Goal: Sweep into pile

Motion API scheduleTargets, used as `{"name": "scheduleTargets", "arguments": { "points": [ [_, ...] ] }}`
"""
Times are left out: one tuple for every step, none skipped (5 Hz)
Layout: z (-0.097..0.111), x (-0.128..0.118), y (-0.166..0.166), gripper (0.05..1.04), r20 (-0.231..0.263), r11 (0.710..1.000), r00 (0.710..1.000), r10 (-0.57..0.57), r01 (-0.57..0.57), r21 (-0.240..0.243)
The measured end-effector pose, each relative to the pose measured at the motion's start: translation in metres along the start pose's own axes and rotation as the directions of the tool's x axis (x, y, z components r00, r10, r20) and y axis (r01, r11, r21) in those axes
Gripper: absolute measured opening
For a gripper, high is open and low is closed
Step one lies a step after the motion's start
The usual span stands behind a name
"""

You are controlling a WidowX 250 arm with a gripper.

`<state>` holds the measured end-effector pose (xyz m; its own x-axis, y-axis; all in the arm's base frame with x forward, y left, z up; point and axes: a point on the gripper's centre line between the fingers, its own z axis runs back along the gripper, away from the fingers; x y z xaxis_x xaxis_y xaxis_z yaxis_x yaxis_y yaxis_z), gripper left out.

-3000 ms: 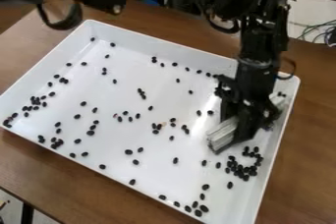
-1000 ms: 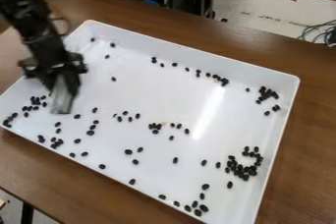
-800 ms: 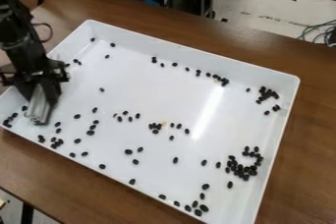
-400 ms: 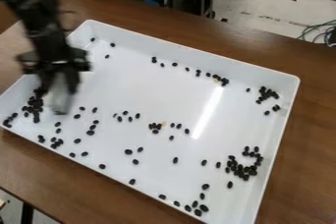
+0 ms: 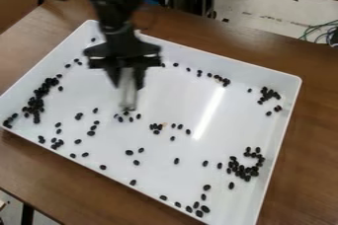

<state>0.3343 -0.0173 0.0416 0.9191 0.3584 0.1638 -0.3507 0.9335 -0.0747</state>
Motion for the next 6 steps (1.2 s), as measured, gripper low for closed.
{"name": "scheduleTargets", "arguments": {
  "points": [
    [-0.012, -0.004, -0.055, 0.360, 0.019, 0.999, 0.999, 0.042, -0.042, 0.003],
    [-0.020, -0.004, -0.097, 0.360, 0.026, 0.975, 0.975, 0.220, -0.219, -0.039],
    [-0.020, -0.006, -0.124, 0.361, 0.063, 0.937, 0.935, 0.350, -0.349, -0.023],
    [-0.023, -0.004, -0.149, 0.360, 0.103, 0.901, 0.897, 0.431, -0.434, 0.006],
    [-0.025, -0.008, -0.155, 0.361, 0.096, 0.861, 0.859, 0.502, -0.507, 0.030],
    [-0.039, -0.027, -0.152, 0.360, 0.066, 0.812, 0.812, 0.580, -0.583, 0.035]
  ]
}}
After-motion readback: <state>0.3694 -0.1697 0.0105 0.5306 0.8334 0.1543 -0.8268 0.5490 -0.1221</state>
